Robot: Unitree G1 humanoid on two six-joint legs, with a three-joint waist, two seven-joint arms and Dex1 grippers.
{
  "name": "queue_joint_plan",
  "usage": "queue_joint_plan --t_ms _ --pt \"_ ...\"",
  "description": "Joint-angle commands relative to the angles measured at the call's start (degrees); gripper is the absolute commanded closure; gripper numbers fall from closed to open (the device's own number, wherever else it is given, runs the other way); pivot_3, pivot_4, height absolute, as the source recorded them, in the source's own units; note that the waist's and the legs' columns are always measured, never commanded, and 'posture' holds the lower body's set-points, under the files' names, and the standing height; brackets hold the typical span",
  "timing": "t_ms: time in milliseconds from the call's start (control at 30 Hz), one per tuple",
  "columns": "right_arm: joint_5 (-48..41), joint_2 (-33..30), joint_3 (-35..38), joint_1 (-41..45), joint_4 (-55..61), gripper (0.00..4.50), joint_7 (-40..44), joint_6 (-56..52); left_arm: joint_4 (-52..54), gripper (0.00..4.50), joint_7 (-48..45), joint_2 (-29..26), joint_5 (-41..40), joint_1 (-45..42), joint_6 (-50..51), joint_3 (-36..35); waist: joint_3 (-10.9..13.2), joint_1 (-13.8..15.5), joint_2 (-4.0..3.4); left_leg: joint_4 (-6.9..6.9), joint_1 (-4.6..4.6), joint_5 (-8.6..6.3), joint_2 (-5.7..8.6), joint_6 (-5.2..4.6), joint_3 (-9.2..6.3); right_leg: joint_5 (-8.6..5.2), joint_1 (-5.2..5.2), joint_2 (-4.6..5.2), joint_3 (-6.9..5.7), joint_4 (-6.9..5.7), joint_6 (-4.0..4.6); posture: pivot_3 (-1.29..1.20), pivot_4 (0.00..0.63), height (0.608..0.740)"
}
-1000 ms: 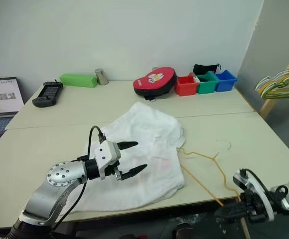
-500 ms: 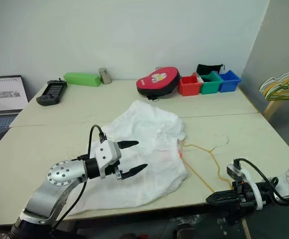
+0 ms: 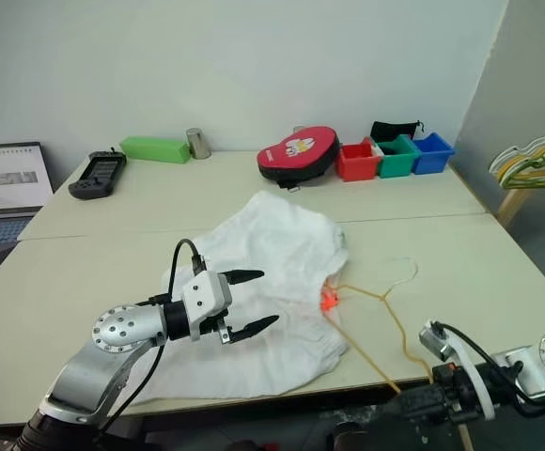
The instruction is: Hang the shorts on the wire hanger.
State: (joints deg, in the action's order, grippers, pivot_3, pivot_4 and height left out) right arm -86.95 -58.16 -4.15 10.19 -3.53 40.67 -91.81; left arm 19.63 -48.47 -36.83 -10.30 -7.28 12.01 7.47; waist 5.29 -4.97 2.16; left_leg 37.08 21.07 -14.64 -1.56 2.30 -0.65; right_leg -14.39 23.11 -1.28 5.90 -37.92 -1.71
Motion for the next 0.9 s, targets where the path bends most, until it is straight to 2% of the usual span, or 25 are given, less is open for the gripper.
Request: queue_joint_plan --t_ms 33,133,367,600,900 --pt "-2.0 1.4 -0.9 3.5 -5.7 4.5 -1.3 -0.7 0.6 0.04 -0.4 -0.4 0.5 -0.5 -1.8 -0.1 0.0 0.0 -0.01 -0.04 0.0 0.0 0.02 0.0 -0.02 0.0 0.0 0.0 0.0 0.0 -0.01 -0.03 0.044 0.74" --pt "-2.0 3.1 -2.0 5.2 -7.7 4.5 -2.2 -0.7 0.8 0.04 -0.6 -0.5 0.9 -0.1 -2.3 0.0 0.0 0.1 -0.02 -0.1 0.06 -0.02 0.01 -0.03 -0.06 0.15 0.05 0.0 -0.04 0.0 -0.27 -0.02 0.041 0.74" --pt "-2.2 6.8 -2.8 8.7 -10.5 4.5 -3.2 -0.7 1.2 0.04 -1.0 -0.8 1.4 0.7 -3.0 -0.5 -0.1 0.1 -0.09 -0.08 0.12 -0.09 -0.02 -0.16 -0.15 0.16 0.07 -0.04 -0.12 0.0 -0.29 -0.01 0.035 0.74" --pt "5.8 13.4 0.9 16.2 -14.8 4.5 -2.5 0.8 1.7 0.04 -0.8 -0.9 1.4 0.9 -2.9 -0.7 -0.1 0.1 -0.17 -0.02 0.1 -0.09 0.0 -0.16 -0.13 0.18 0.04 -0.04 -0.08 -0.04 -0.31 0.0 0.032 0.74" --pt "23.2 20.5 0.7 26.6 -27.1 4.5 -1.2 7.7 0.4 0.04 -0.9 -0.9 1.5 -1.1 -3.0 -1.0 -0.1 0.1 -0.21 -0.05 0.16 -0.09 -0.02 -0.17 -0.17 0.2 0.09 -0.06 -0.15 -0.04 -0.33 0.01 0.028 0.74"
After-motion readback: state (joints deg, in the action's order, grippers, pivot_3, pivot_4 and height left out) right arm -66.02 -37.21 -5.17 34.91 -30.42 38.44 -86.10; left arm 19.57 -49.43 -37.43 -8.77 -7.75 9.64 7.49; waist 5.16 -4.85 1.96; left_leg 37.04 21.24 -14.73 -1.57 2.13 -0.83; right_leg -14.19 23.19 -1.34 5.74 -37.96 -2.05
